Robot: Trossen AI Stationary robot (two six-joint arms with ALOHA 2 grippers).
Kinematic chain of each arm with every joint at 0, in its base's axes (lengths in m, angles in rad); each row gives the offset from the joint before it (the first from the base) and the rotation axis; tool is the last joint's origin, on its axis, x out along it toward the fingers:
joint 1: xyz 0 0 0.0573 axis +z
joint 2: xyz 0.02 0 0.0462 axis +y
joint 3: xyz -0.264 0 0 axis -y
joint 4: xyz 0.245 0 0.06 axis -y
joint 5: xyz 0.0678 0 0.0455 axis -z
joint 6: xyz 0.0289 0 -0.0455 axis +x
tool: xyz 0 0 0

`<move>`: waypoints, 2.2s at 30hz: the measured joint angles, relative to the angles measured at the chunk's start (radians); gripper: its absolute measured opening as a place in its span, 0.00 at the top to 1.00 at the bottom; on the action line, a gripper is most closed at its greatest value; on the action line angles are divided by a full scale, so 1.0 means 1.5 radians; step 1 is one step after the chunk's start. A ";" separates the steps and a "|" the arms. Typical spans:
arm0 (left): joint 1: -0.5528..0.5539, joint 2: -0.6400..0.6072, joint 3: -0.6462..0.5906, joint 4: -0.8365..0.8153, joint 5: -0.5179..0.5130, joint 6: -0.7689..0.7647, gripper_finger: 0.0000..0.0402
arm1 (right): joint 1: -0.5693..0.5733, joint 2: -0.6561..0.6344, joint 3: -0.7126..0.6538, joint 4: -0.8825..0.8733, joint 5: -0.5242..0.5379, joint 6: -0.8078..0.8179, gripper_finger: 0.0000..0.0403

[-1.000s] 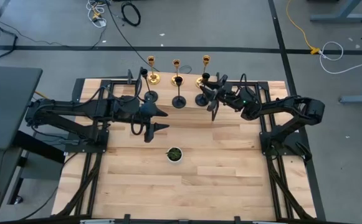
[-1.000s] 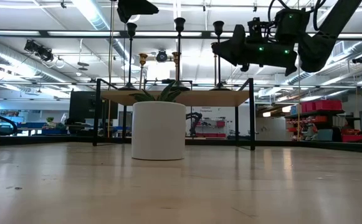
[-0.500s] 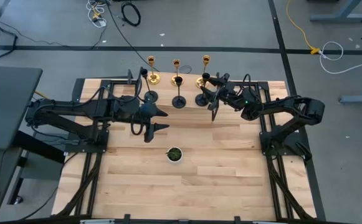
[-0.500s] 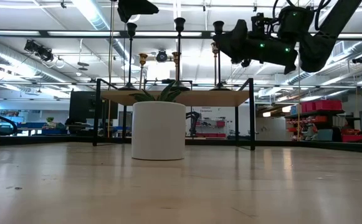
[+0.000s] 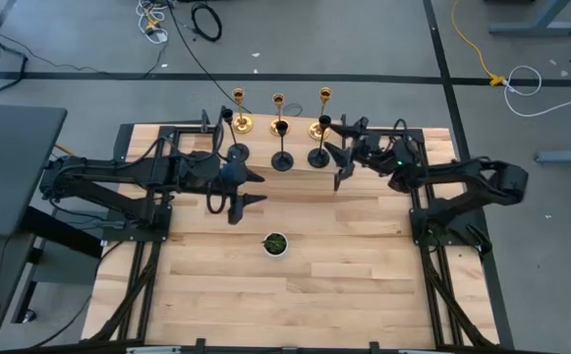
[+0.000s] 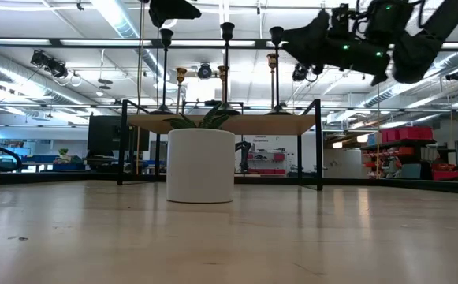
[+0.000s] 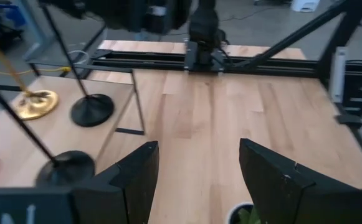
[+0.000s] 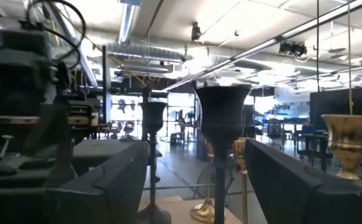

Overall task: Pick & Place candle stick holders
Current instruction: Return to Home Position

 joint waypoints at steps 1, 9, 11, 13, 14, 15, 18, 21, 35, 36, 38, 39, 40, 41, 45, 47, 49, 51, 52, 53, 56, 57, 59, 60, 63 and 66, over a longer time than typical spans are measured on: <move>0.000 0.000 0.000 0.000 -0.010 0.002 0.45 | 0.000 -0.015 -0.011 -0.004 0.000 0.000 0.34; 0.000 0.000 0.000 0.000 -0.049 0.020 0.45 | 0.012 -0.143 -0.106 -0.013 -0.025 0.051 0.34; 0.000 -0.004 0.000 -0.001 -0.051 0.023 0.45 | 0.024 -0.168 -0.124 -0.014 -0.066 0.048 0.34; 0.000 -0.009 0.000 0.000 -0.062 0.037 0.45 | 0.038 -0.187 -0.137 -0.014 -0.102 0.046 0.34; 0.000 -0.015 0.000 -0.007 -0.065 0.041 0.45 | 0.044 -0.197 -0.144 -0.017 -0.114 0.048 0.34; 0.000 -0.020 0.000 -0.010 -0.067 0.041 0.45 | 0.050 -0.206 -0.150 -0.021 -0.120 0.049 0.34; 0.000 -0.036 -0.007 -0.021 -0.083 0.043 0.45 | 0.068 -0.232 -0.163 -0.054 -0.123 0.045 0.34; 0.000 -0.069 -0.055 0.003 -0.103 0.033 0.45 | 0.082 -0.254 -0.170 -0.128 -0.124 0.035 0.34; 0.000 -0.314 -0.437 0.291 -0.119 0.006 0.45 | 0.196 -0.285 -0.169 -0.348 0.053 -0.002 0.34; 0.000 -0.320 -0.454 0.310 -0.112 0.004 0.45 | 0.203 -0.285 -0.169 -0.349 0.063 0.002 0.34; 0.000 -0.329 -0.483 0.343 -0.088 0.010 0.45 | 0.216 -0.285 -0.169 -0.362 0.074 -0.001 0.34; 0.000 -0.329 -0.496 0.354 -0.084 0.017 0.45 | 0.221 -0.285 -0.169 -0.374 0.081 -0.002 0.34; 0.000 -0.329 -0.508 0.367 -0.086 0.020 0.45 | 0.226 -0.285 -0.169 -0.387 0.093 0.002 0.34; 0.000 -0.328 -0.519 0.379 -0.090 0.020 0.45 | 0.232 -0.285 -0.171 -0.392 0.104 0.008 0.34; 0.001 -0.328 -0.563 0.434 -0.095 0.024 0.45 | 0.254 -0.284 -0.215 -0.363 0.137 0.036 0.34; 0.001 -0.328 -0.595 0.471 -0.087 0.019 0.45 | 0.264 -0.284 -0.247 -0.315 0.146 0.050 0.34; 0.001 -0.328 -0.628 0.519 -0.070 0.015 0.45 | 0.271 -0.285 -0.288 -0.261 0.148 0.064 0.34; 0.001 -0.328 -0.658 0.548 -0.069 0.010 0.45 | 0.277 -0.284 -0.321 -0.214 0.157 0.070 0.34; 0.001 -0.328 -0.668 0.560 -0.075 0.008 0.45 | 0.279 -0.284 -0.320 -0.223 0.163 0.070 0.34; 0.001 -0.328 -0.675 0.573 -0.080 0.006 0.45 | 0.281 -0.283 -0.318 -0.225 0.165 0.071 0.34; 0.001 -0.328 -0.698 0.575 -0.082 -0.010 0.45 | 0.282 -0.276 -0.319 -0.228 0.171 0.071 0.34; 0.000 -0.326 -0.698 0.562 -0.079 -0.016 0.45 | 0.282 -0.275 -0.319 -0.232 0.172 0.071 0.34; 0.000 -0.328 -0.698 0.540 -0.074 -0.027 0.45 | 0.282 -0.274 -0.319 -0.231 0.172 0.071 0.34; 0.000 -0.327 -0.698 0.534 -0.074 -0.033 0.45 | 0.282 -0.273 -0.319 -0.233 0.172 0.073 0.34; 0.000 -0.328 -0.698 0.533 -0.085 -0.072 0.45 | 0.282 -0.273 -0.319 -0.237 0.173 0.081 0.34; 0.000 -0.328 -0.698 0.534 -0.088 -0.102 0.45 | 0.282 -0.273 -0.319 -0.237 0.173 0.081 0.34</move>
